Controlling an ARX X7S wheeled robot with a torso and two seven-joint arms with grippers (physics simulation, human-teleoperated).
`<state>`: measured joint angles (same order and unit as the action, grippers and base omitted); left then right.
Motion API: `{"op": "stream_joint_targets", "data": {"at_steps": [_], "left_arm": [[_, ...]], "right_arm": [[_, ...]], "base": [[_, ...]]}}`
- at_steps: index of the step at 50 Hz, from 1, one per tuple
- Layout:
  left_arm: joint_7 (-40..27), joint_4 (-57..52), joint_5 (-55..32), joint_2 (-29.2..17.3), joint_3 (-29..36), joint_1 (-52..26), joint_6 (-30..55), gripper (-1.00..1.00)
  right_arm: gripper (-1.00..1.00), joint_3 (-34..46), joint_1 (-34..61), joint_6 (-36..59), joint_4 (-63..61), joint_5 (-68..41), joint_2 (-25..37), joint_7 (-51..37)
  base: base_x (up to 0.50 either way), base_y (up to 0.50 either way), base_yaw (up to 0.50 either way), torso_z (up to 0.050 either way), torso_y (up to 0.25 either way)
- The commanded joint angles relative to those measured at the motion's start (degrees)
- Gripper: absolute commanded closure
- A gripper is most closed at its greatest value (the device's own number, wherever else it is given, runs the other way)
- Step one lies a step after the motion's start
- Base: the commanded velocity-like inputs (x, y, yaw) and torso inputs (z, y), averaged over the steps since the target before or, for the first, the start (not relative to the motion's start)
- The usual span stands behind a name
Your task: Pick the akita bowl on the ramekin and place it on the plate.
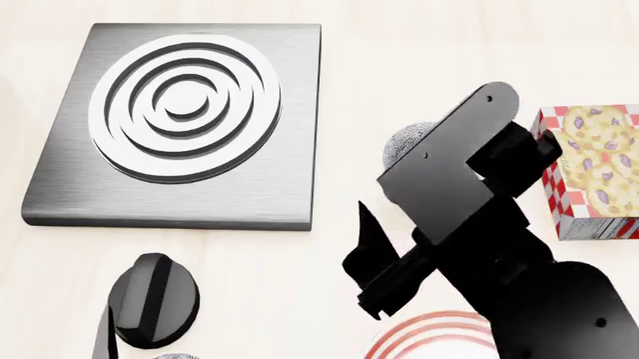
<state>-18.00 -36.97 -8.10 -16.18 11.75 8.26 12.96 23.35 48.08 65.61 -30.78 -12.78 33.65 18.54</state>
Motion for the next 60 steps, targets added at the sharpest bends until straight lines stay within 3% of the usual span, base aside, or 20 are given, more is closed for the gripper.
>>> {"op": "stream_joint_targets", "data": {"at_steps": [1, 16, 38, 60], "left_arm": [[-0.35, 0.29, -0.66, -0.38, -0.07, -0.15, -0.06, -1.0], [-0.85, 1.2, -1.25, -0.62, -0.21, -0.51, -0.51, -1.0], [-1.6, 1.28, -2.35, -1.19, -0.43, -0.64, -0.45, -1.0], [-2.23, 1.66, -2.67, -1.64, -0.08, -0.69, -0.96, -1.0]], "right_arm": [[-1.0, 10.71, 12.37, 0.07, 15.47, 1.4, 1.51, 7.7], [-1.0, 18.48, 20.55, -7.81, 33.76, 6.41, -1.97, 9.87], [-1.0, 28.94, 24.29, -12.74, 47.31, 8.23, -7.37, 17.14], [-1.0, 28.52, 23.05, -20.26, 58.41, 8.68, -10.89, 14.37]], "base": [[0.0, 0.0, 0.0, 0.0, 0.0], [0.0, 0.0, 0.0, 0.0, 0.0], [0.0, 0.0, 0.0, 0.0, 0.0], [0.0, 0.0, 0.0, 0.0, 0.0]]}}
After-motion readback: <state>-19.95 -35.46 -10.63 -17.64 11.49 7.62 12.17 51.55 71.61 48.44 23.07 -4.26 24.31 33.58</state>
